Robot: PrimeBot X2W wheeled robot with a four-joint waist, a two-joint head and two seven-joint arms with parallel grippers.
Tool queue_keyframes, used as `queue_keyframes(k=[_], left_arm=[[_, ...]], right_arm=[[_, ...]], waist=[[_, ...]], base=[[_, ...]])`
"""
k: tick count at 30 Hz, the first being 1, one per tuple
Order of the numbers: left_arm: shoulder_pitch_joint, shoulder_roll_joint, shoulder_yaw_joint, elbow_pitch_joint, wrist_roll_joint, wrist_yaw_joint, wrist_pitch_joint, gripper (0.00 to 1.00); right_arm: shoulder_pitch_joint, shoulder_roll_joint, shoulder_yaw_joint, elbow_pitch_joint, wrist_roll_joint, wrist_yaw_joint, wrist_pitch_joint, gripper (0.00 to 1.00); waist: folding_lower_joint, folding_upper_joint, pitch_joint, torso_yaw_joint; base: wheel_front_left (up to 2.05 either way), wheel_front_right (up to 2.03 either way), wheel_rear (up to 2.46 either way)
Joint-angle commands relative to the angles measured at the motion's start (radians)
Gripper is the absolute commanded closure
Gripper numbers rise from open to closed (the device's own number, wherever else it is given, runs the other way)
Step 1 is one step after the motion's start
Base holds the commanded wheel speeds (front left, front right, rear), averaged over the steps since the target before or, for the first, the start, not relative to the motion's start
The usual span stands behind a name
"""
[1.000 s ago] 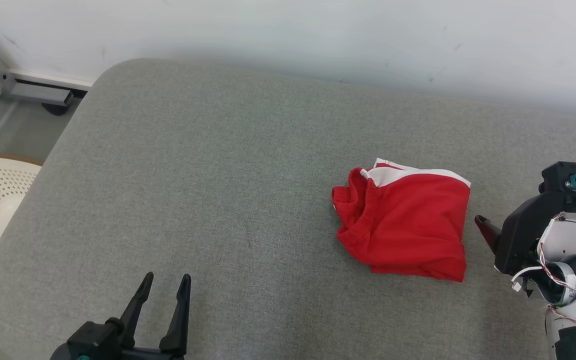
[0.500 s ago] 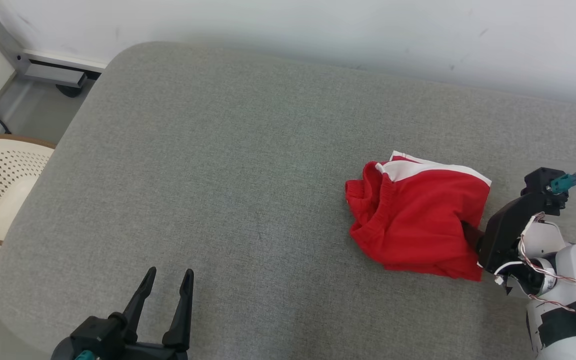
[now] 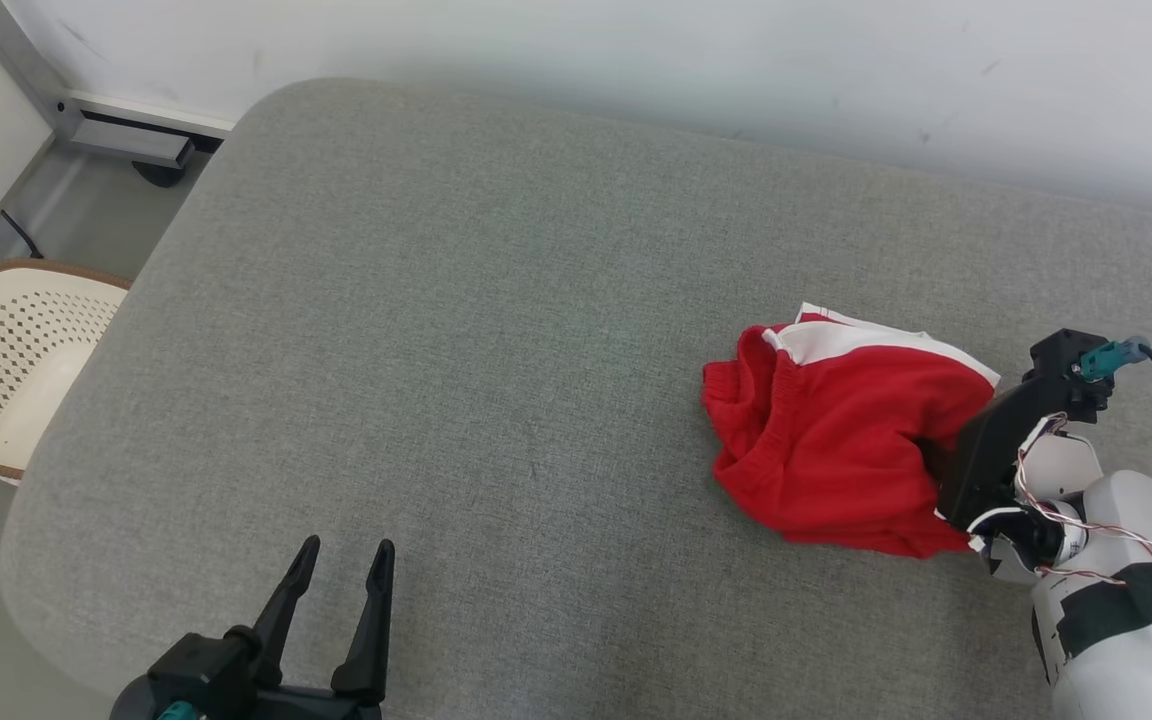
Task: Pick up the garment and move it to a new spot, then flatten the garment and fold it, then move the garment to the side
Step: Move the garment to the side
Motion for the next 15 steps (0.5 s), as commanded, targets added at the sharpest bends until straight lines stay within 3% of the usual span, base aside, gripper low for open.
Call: queue_keyframes(k=[1, 2, 3, 4, 5, 15], left_arm=[[-0.010, 0.004, 0.001, 0.001, -0.009, 0.003, -0.005, 0.00], [-0.010, 0.004, 0.001, 0.001, -0.009, 0.004, -0.005, 0.00], [-0.010, 0.004, 0.001, 0.001, -0.009, 0.004, -0.005, 0.00], [-0.010, 0.004, 0.001, 0.001, -0.009, 0.004, -0.005, 0.00], [-0.009, 0.005, 0.001, 0.000, -0.010, 0.005, -0.005, 0.00], [-0.003, 0.010, 0.005, -0.002, -0.015, 0.008, -0.005, 0.00]], right_arm=[[-0.009, 0.001, 0.000, 0.030, -0.008, 0.000, -0.008, 0.69], [-0.017, 0.000, -0.002, 0.044, -0.012, 0.000, -0.018, 0.82], [-0.017, 0.000, -0.002, 0.044, -0.012, 0.000, -0.018, 0.82], [-0.024, 0.000, -0.003, 0.056, -0.016, 0.000, -0.025, 0.96], [-0.031, 0.000, -0.003, 0.069, -0.019, 0.000, -0.032, 1.00], [-0.090, -0.002, 0.009, 0.148, -0.055, -0.001, -0.089, 1.00]], waist=[[0.0000, 0.0000, 0.000, 0.001], [0.0000, 0.0000, -0.001, 0.001], [0.0000, 0.0000, -0.001, 0.001], [0.0000, 0.0000, -0.001, 0.001], [0.0000, 0.0000, -0.001, 0.000], [0.0000, 0.0000, -0.014, -0.022]], base=[[0.00, 0.00, 0.00], [0.00, 0.00, 0.00], [0.00, 0.00, 0.00], [0.00, 0.00, 0.00], [0.00, 0.00, 0.00], [0.00, 0.00, 0.00]])
